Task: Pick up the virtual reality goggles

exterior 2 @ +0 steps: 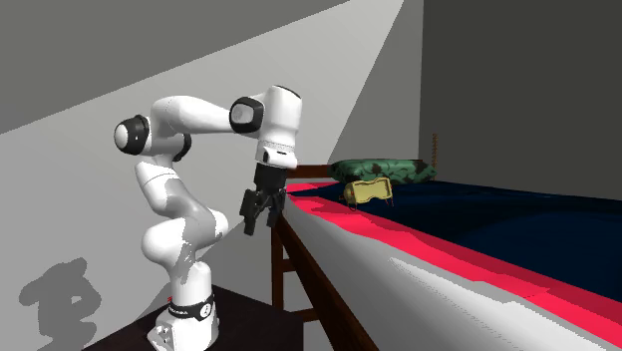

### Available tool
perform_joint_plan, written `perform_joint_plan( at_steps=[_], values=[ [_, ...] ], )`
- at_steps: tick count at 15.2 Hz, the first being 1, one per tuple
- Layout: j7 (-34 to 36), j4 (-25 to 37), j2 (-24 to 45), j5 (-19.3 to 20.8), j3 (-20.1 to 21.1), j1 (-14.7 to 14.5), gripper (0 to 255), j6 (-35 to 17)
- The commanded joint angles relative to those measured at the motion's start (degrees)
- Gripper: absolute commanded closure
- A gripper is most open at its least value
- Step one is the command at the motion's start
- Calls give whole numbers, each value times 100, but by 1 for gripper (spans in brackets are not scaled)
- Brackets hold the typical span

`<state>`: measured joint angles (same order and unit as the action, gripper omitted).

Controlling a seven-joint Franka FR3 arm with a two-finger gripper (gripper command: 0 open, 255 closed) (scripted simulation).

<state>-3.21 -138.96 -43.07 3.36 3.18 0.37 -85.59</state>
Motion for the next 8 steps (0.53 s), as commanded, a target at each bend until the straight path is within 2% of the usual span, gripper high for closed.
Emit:
perform_joint_plan(
  at_steps=[1,8],
  values=[
    [0,0,0,0,0,0,0,0],
    [261,1301,1100,-111,630,-287,0,90]
  ],
)
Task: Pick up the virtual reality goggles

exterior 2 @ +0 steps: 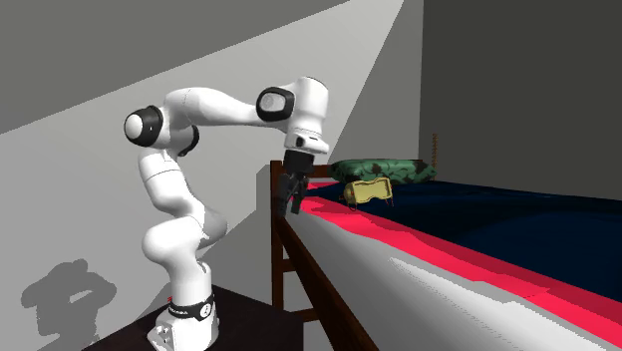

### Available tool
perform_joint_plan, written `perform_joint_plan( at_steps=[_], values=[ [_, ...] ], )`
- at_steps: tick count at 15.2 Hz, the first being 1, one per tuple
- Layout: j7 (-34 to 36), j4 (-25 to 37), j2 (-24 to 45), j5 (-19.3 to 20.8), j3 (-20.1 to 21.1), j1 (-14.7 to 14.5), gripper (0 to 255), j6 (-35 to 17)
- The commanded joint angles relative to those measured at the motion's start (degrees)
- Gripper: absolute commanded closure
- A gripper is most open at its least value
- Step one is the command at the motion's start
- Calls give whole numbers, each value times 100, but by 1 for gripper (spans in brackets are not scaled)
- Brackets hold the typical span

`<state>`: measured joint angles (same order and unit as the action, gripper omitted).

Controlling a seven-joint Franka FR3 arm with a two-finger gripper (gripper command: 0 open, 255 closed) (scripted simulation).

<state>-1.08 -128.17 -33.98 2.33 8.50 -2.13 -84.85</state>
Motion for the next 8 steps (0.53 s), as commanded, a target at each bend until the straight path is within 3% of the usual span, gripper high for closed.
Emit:
perform_joint_plan(
  at_steps=[1,8],
  values=[
    [86,423,352,-4,188,-69,0,44],
    [399,1970,1526,171,832,-278,0,361]
  ],
)
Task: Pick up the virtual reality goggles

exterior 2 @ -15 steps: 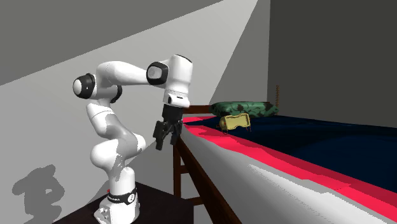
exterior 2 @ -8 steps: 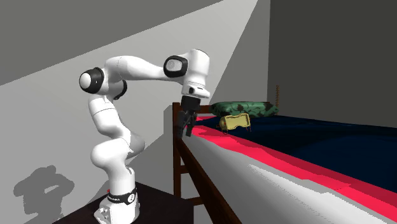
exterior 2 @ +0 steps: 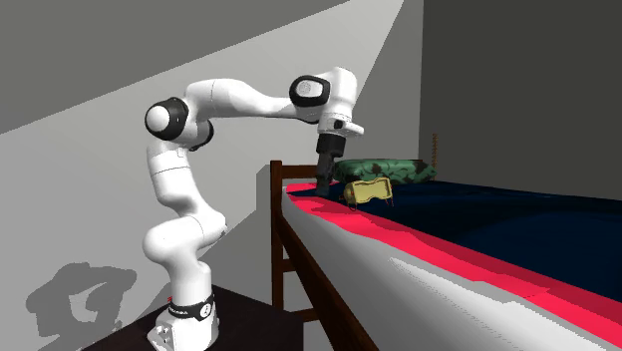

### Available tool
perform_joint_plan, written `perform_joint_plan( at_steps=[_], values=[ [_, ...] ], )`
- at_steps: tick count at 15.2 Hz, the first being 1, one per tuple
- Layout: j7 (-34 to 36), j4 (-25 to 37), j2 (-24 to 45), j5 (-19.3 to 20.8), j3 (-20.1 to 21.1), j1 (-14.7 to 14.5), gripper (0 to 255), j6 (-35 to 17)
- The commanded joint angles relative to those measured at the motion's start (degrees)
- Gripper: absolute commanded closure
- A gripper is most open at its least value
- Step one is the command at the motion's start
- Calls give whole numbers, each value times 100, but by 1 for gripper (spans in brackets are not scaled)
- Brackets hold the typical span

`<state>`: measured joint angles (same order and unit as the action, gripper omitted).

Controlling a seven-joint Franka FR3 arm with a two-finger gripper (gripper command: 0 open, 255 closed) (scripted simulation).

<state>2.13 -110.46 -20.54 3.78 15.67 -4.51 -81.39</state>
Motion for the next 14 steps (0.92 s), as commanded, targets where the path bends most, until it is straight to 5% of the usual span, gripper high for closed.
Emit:
perform_joint_plan(
  at_steps=[1,9,14],
  values=[
    [130,443,362,75,210,-72,0,80],
    [605,2687,2004,767,1006,-485,0,832],
    [625,2100,1832,683,960,-461,0,396]
  ],
)
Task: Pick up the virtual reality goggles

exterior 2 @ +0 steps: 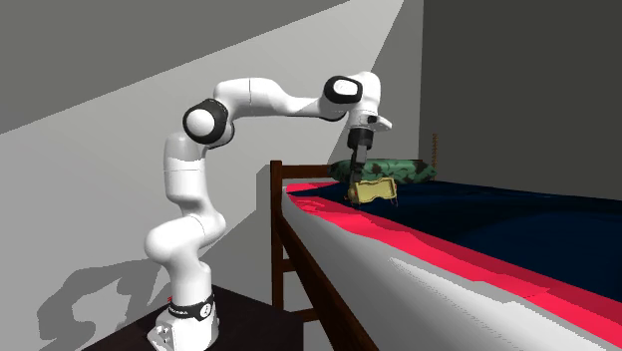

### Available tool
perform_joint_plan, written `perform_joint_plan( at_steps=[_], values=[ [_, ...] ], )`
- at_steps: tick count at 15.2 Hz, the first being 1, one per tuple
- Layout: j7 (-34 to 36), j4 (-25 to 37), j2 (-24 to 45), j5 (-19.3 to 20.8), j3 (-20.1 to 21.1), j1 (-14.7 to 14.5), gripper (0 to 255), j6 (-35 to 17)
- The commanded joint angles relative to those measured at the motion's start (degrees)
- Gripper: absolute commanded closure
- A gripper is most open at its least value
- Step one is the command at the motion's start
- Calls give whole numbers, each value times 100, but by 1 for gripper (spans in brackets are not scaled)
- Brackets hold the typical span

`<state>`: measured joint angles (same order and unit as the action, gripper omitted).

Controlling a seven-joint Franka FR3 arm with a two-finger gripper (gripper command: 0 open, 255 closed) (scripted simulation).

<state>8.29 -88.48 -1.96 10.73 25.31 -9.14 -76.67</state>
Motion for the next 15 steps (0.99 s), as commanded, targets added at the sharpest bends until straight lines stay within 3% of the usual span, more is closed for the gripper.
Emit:
perform_joint_plan(
  at_steps=[1,4,5,15],
  values=[
    [15,-207,-54,-25,-9,6,0,-161],
    [24,-376,-95,-44,-18,12,0,-293],
    [19,-389,-99,-45,-22,15,255,-304],
    [18,-270,-70,-32,-13,8,255,-209]
  ],
)
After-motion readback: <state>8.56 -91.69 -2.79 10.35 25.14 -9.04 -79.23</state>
